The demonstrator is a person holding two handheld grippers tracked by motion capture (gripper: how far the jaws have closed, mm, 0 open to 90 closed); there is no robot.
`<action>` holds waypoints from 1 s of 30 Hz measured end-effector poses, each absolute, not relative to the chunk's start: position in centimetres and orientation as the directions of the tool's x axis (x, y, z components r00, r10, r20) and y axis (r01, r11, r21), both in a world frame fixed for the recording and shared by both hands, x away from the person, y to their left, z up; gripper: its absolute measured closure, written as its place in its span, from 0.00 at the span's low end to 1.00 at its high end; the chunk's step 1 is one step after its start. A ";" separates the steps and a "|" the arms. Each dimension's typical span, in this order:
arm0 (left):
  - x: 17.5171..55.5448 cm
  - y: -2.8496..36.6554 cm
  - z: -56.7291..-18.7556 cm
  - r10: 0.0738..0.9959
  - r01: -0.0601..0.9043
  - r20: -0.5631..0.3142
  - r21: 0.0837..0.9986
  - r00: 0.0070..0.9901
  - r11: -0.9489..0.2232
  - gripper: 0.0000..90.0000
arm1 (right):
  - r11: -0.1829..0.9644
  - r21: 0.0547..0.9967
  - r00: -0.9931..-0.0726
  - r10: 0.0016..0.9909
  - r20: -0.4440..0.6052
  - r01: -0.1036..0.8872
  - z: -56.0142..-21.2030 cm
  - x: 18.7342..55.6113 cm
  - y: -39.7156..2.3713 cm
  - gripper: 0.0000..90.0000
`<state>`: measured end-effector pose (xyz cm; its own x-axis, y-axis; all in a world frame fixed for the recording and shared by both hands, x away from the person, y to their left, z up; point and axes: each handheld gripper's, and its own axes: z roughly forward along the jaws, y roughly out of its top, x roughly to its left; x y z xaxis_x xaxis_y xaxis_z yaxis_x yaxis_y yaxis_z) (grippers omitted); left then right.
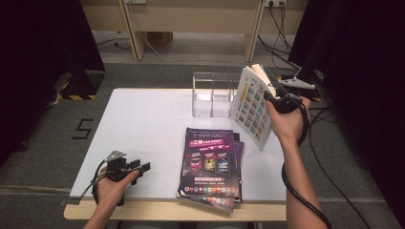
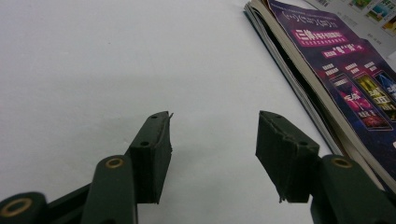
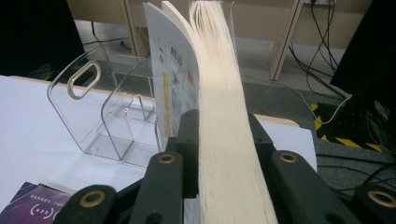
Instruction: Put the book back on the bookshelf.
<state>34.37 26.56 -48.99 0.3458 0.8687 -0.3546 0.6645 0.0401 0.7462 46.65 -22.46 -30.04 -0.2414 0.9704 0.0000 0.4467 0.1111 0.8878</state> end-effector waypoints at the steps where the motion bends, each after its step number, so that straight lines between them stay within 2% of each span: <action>1: 34.4 26.5 -49.0 0.868 0.666 -0.355 0.745 0.347 0.039 0.50 | 0.103 0.890 -0.236 0.972 0.005 0.444 -30.0 46.6 -22.5 0.82; 7: 34.5 26.6 -49.1 0.869 0.666 -0.358 0.745 0.341 0.046 0.50 | 0.071 0.897 -0.239 0.970 0.040 0.437 -29.8 46.5 -22.6 0.82; 30: 34.3 26.9 -48.8 0.874 0.658 -0.351 0.751 0.335 0.049 0.50 | 0.060 0.912 -0.222 0.974 0.035 0.405 -29.0 46.8 -21.3 0.83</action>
<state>34.33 26.93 -48.83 0.3354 0.8744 -0.3506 0.6582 0.0487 0.7512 46.77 -21.26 -28.95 -0.2219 0.9745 0.0346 0.4048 0.0598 0.9125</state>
